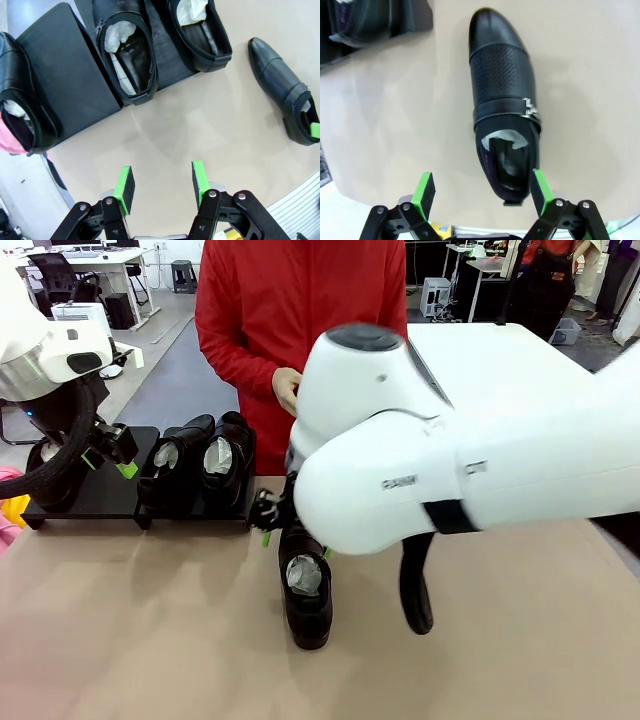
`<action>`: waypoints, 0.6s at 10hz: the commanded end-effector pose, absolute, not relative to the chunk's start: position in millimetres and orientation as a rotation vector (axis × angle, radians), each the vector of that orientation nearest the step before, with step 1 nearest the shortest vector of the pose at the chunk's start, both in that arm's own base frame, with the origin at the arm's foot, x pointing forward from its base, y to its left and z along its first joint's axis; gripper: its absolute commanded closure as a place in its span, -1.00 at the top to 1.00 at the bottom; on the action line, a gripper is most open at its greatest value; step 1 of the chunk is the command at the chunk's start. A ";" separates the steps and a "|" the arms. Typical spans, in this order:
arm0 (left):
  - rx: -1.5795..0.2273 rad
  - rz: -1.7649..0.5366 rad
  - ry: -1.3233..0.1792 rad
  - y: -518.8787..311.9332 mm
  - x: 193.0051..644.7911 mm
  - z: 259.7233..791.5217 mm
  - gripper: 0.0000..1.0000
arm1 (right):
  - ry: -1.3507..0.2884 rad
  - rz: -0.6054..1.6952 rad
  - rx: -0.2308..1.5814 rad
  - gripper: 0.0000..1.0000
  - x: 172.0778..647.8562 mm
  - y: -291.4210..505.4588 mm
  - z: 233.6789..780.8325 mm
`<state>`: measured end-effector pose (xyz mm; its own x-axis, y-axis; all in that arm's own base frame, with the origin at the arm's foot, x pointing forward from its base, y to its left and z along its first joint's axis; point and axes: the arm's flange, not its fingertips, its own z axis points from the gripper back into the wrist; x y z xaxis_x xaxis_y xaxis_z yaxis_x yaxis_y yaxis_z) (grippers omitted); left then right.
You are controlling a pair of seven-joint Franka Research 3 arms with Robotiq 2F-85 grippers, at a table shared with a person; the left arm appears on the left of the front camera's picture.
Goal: Organize the shoes by placing them on the stand.
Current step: Place the Shoe from the middle of the table onto the Shoes Stand.
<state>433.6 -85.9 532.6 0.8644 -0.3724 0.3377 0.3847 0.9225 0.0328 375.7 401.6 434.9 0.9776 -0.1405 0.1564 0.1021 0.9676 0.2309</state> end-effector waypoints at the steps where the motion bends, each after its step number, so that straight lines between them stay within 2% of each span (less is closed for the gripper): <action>1: -0.036 -0.397 -0.347 -86.0 433.6 532.6 0.23 | -0.213 -0.155 0.262 1.00 368.7 346.8 453.3; 3: -0.050 -0.371 -0.421 -117.9 401.8 544.3 0.23 | -0.212 -0.254 0.229 1.00 376.1 308.0 455.0; 5: -0.082 -0.215 -0.457 -165.7 360.4 548.8 0.23 | -0.179 -0.388 0.167 1.00 391.1 274.4 439.6; 6: -0.191 -0.206 -0.356 -186.2 340.9 546.6 0.23 | -0.157 -0.421 0.178 1.00 399.0 264.6 431.9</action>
<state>359.3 -173.4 552.2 0.8879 -0.2308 0.3979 0.2686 0.9624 -0.0410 396.1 262.5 435.1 0.9155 -0.3727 0.1514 0.3427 0.9196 0.1920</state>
